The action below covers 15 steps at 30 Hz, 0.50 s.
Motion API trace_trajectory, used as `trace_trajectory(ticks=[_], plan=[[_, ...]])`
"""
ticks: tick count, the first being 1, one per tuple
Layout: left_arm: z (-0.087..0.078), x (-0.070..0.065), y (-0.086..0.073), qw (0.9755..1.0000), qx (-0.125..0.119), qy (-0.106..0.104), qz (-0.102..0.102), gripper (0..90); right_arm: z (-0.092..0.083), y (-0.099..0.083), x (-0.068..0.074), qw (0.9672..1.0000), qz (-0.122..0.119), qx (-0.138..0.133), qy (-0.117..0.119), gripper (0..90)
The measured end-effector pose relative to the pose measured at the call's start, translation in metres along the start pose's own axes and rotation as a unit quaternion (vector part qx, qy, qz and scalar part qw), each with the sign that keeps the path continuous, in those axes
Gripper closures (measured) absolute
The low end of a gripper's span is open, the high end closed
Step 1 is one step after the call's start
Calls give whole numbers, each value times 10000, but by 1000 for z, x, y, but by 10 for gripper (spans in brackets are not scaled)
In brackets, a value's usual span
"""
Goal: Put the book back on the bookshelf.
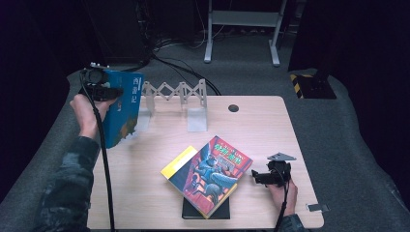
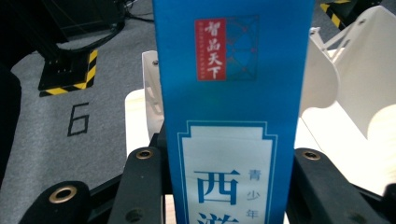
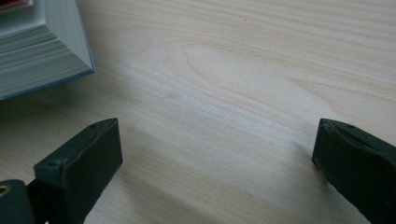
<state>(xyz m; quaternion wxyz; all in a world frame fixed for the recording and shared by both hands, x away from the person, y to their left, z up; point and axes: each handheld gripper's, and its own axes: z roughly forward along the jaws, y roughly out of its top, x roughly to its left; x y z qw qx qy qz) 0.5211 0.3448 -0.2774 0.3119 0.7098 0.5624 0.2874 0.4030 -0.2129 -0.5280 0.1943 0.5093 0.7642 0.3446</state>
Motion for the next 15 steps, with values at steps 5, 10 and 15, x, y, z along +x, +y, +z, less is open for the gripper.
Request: trace_trajectory(ticks=[5, 10, 15], plan=[[14, 5, 5, 9999, 43, 21, -132, 614, 0, 0, 0, 10000, -42, 5, -6, 10], [25, 9, 5, 9993, -197, 205, -251, 614, 0, 0, 0, 10000, -8, 9, -4, 11], [37, 10, 3, 9974, -431, 365, -444, 614, 0, 0, 0, 9999, -103, 15, -26, 12]])
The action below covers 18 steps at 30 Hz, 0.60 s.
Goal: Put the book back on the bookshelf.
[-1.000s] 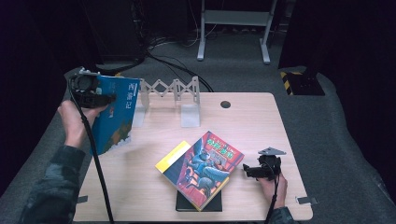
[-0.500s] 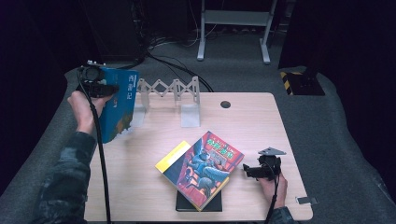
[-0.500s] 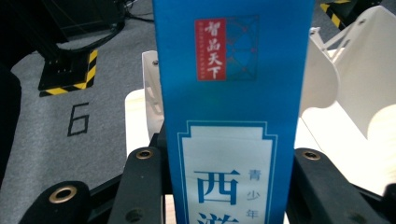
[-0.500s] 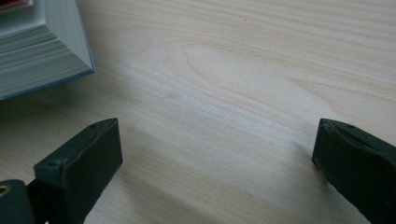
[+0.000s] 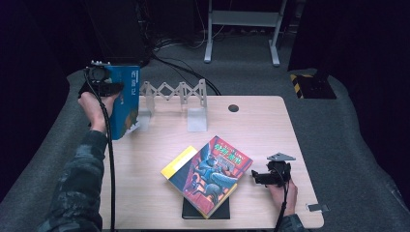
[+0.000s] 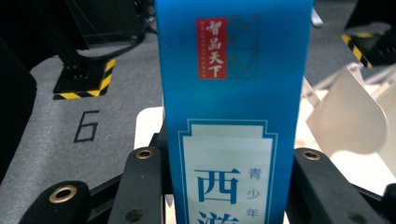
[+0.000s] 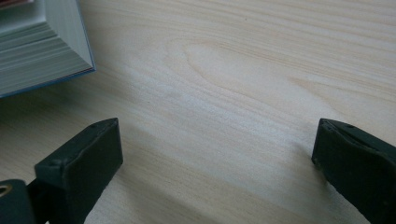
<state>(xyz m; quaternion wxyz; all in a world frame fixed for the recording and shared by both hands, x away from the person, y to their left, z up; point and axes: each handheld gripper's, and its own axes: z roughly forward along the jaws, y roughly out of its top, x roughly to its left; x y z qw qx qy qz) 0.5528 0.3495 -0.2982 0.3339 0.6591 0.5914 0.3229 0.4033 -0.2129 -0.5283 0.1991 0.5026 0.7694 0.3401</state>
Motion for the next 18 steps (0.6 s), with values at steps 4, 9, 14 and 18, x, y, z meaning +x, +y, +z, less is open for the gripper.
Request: trace_trajectory(ticks=[4, 9, 14, 18], plan=[[10, -5, 0, 10000, -38, 60, 13, 614, 0, 0, 0, 10000, 4, 1, -4, 13], [22, -9, -3, 9996, -227, 148, -32, 614, 0, 0, 1, 10000, 27, 4, -5, 13], [32, -8, -15, 9988, -429, 223, -62, 613, 0, 0, 1, 10000, 35, 11, -20, 13], [37, -5, -29, 9979, -613, 190, -91, 613, 0, 0, 1, 10000, 30, 11, -20, 13]])
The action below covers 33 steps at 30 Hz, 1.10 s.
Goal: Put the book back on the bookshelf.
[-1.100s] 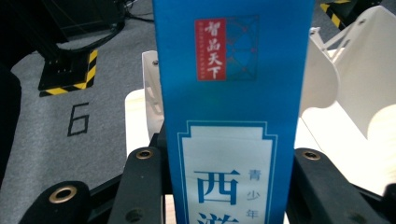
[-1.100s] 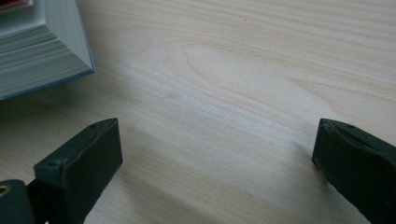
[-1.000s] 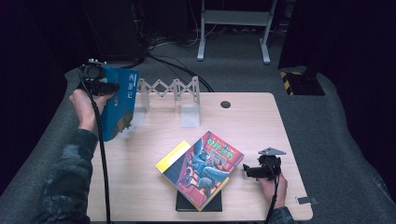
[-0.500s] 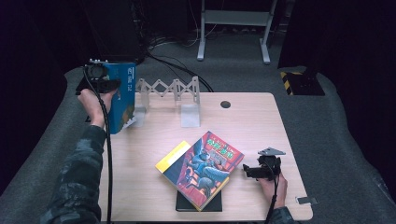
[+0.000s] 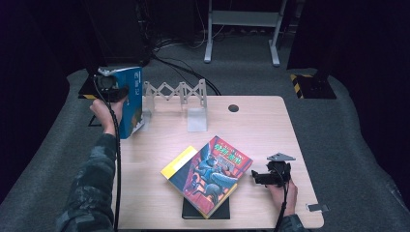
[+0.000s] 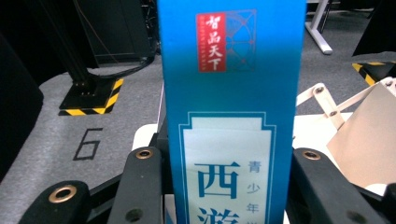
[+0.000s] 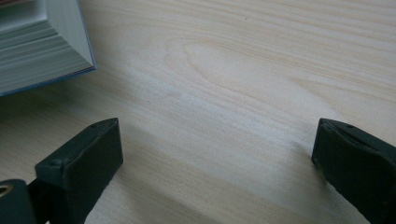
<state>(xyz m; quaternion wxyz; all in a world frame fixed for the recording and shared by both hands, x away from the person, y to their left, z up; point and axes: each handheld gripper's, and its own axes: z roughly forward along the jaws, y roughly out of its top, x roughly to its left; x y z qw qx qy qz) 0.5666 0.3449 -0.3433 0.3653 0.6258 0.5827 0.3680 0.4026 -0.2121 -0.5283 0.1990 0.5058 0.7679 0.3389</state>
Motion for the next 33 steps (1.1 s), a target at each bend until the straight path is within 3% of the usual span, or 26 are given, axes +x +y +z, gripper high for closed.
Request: trace_trajectory(ticks=[2, 6, 19, 33], plan=[[-2, 0, -2, 9999, -56, 38, 79, 613, 0, 0, 0, 10000, 18, 4, -2, 13], [-8, 3, -6, 9998, -102, -114, -83, 612, 0, 0, 0, 10000, -28, 53, -2, 13], [-35, 5, -24, 9994, 29, -341, 77, 606, 0, 0, 1, 10000, 1, 2, -22, 14], [-68, 17, -59, 9985, 168, -511, 126, 604, 0, 0, 1, 10000, 26, 2, -15, 16]])
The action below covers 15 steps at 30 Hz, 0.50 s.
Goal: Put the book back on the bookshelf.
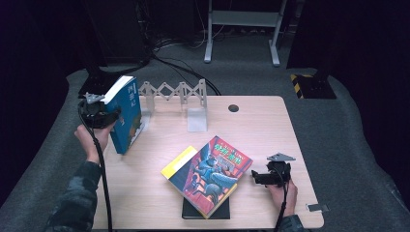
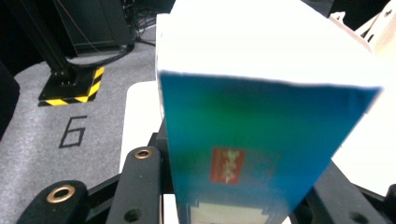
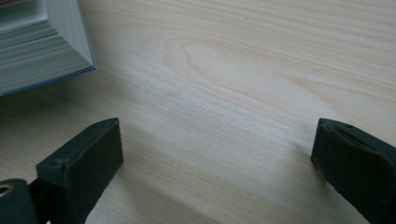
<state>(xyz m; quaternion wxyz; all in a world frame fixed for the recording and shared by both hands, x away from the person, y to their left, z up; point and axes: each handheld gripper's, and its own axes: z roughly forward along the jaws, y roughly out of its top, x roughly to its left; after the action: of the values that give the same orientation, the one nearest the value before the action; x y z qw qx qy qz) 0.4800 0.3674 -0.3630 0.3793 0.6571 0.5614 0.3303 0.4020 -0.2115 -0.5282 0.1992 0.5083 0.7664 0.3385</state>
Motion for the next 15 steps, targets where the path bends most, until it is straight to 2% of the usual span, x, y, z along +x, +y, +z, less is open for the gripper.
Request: trace_trajectory(ticks=[5, 9, 15], plan=[[-6, 2, -8, 9999, 100, -30, -36, 601, 0, 0, 0, 10000, 42, 1, 16, 17], [-9, 3, -14, 9998, 207, -18, 19, 599, 0, 0, 0, 10000, 47, -24, 34, 17], [-15, 7, -19, 9993, 353, -82, -68, 590, 0, 0, 0, 9999, 110, -59, 54, 18]])
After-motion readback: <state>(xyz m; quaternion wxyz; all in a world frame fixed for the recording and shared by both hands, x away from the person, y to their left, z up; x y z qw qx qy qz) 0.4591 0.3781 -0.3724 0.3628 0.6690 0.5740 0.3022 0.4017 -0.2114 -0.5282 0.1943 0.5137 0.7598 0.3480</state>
